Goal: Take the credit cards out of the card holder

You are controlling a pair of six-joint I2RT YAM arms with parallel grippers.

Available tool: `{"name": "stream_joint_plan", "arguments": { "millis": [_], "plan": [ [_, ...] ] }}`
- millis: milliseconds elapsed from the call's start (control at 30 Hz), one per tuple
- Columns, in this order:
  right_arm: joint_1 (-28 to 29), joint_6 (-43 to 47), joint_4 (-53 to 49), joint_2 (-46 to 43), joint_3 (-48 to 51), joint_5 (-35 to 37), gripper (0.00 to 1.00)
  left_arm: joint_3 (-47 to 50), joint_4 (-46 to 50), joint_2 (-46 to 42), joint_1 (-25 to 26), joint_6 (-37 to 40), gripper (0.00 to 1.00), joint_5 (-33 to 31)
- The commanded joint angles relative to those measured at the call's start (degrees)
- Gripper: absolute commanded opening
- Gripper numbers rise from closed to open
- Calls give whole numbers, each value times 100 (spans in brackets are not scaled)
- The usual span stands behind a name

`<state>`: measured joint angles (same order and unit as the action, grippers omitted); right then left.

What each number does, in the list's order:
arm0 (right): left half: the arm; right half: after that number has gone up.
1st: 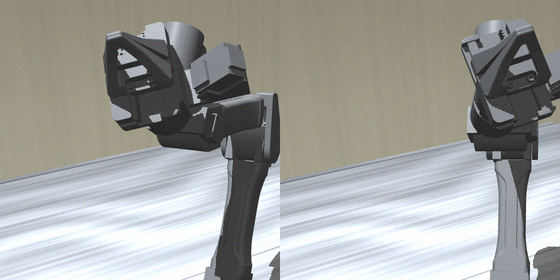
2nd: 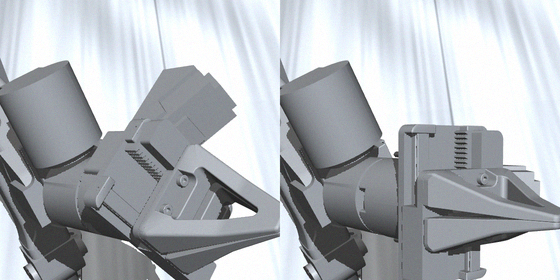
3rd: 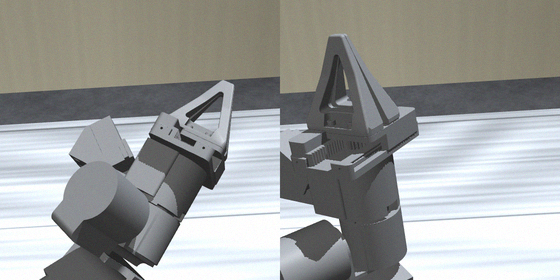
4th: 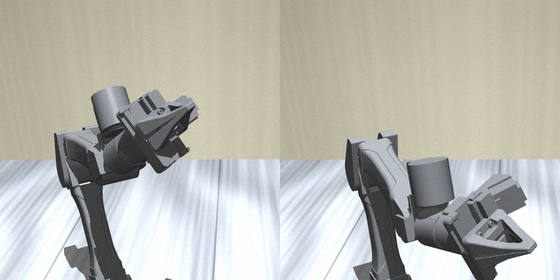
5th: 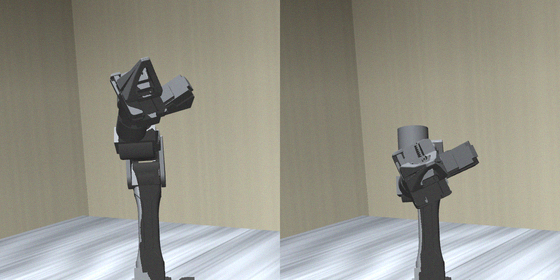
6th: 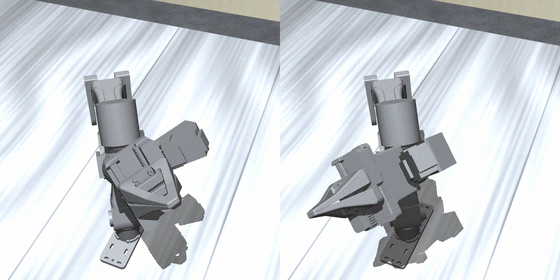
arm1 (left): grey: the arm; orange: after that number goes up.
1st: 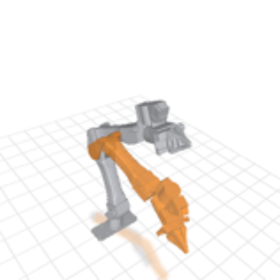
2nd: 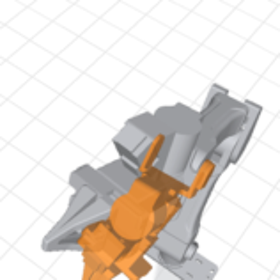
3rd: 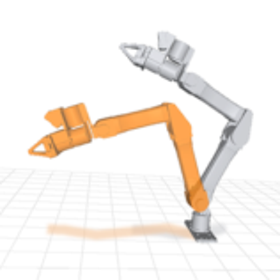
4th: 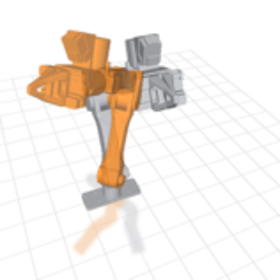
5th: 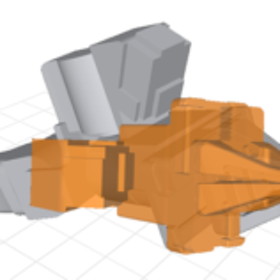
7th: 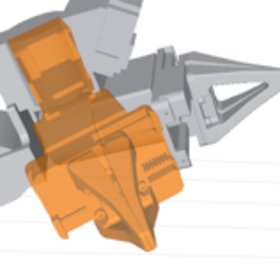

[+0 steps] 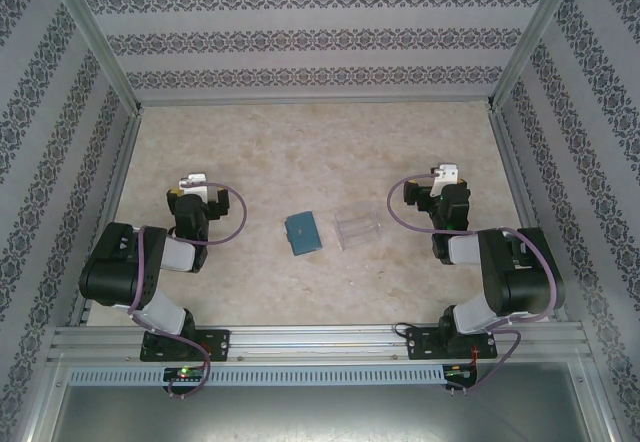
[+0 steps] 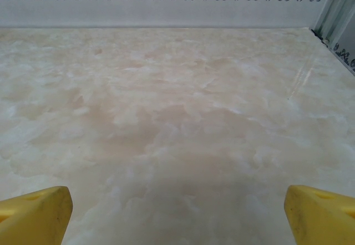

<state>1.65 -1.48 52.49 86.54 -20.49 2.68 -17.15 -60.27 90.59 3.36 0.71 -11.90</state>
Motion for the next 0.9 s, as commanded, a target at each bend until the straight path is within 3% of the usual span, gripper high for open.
{"name": "stream_joint_plan", "arguments": {
  "millis": [0,267,467,700,867],
  "plan": [
    [66,57,23,-434,45,181,98,293,-823,-138,78,49,100,-30],
    [321,-20,-1607,-1302,-333,413,98,85,676,-1461,215,19,100,-534],
    [466,-776,-4175,-1658,-1497,373,97,-861,3353,-2392,274,-1036,100,-357],
    [785,-1346,-6705,-1403,-2812,-661,82,-2145,5903,-2200,793,-2306,100,172],
    [1195,-1022,-7793,-1079,-3365,-1363,65,-2832,6885,-1752,1404,-2791,100,272]
  ]
}}
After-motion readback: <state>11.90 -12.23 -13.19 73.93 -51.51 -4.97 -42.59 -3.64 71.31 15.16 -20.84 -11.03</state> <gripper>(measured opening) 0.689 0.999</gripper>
